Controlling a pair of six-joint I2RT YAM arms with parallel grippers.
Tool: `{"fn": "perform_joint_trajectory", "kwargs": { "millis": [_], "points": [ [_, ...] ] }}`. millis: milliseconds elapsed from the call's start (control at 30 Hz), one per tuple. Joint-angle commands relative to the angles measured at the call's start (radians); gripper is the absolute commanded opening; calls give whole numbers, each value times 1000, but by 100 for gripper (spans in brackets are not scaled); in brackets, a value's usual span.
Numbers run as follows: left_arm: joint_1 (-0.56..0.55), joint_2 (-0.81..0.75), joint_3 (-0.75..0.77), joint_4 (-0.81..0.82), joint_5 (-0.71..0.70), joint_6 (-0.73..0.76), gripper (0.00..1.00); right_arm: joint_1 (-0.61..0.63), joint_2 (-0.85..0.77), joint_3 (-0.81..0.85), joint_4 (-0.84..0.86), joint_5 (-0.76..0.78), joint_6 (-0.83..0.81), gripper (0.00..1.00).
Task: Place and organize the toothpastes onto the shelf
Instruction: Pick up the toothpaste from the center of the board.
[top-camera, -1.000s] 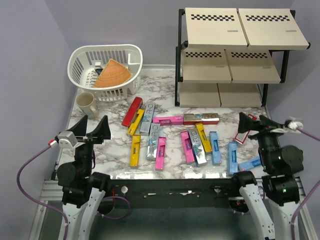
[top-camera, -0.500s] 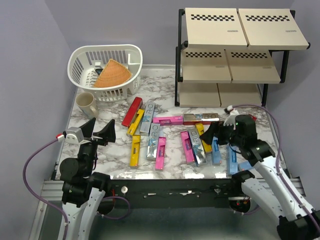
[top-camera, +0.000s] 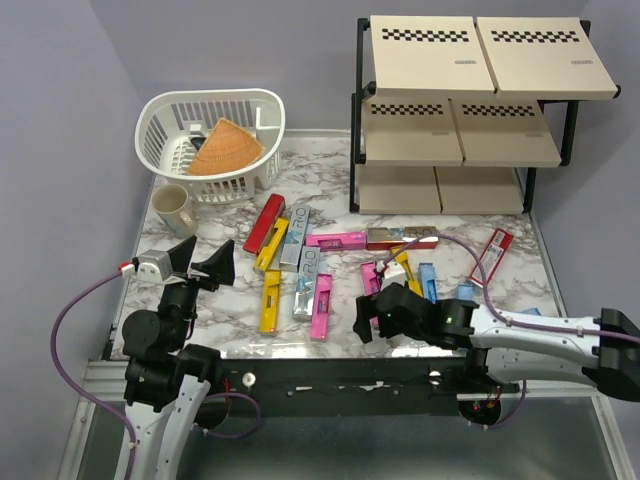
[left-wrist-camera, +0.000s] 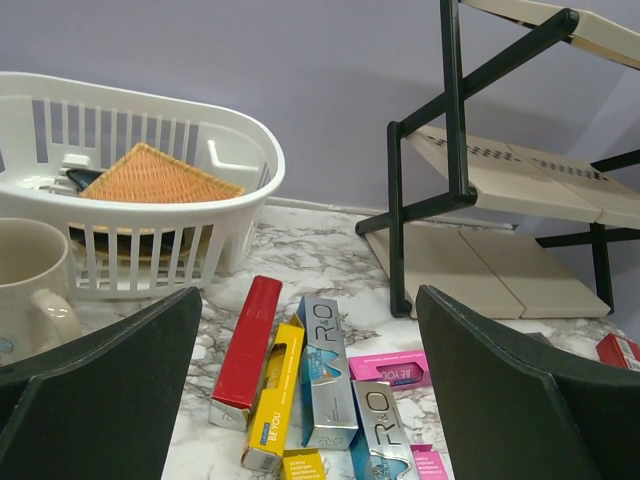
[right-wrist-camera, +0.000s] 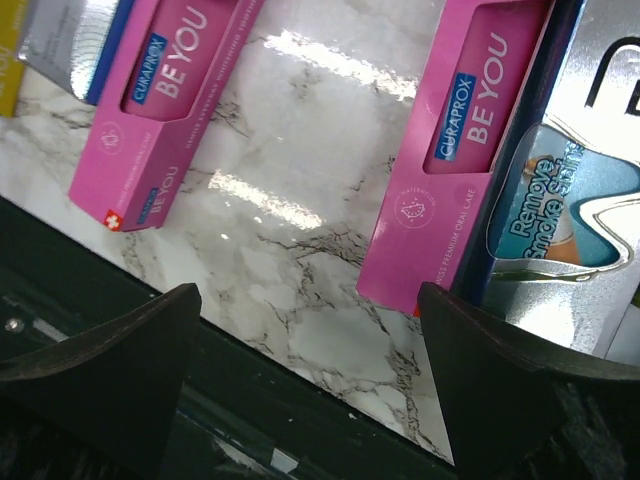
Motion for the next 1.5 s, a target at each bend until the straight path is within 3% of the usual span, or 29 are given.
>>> {"fn": "perform_joint_trajectory", "kwargs": {
  "millis": [0, 200, 400, 600, 1000, 1200, 1467],
  "points": [
    [10, 7, 21, -12, 28, 6, 99, 121, 143, 54, -43, 275, 205, 97],
    [10, 17, 21, -12, 31, 4, 99, 220, 267, 126, -256, 447, 421, 94],
    [10, 23, 21, -14, 31, 6, 99, 241, 303, 165, -322, 456, 460, 93],
    [11, 29, 20, -12, 34, 6, 99, 261, 226, 182, -359, 464, 422, 93],
    [11, 37, 18, -8, 47, 6, 99, 252, 80, 22, -128, 409, 196, 80],
    [11, 33, 18, -9, 48, 6, 99, 195, 109, -2, -59, 366, 116, 80],
    [11, 36, 18, -11, 48, 5, 99, 171, 174, -21, -48, 312, 128, 80]
  ]
}}
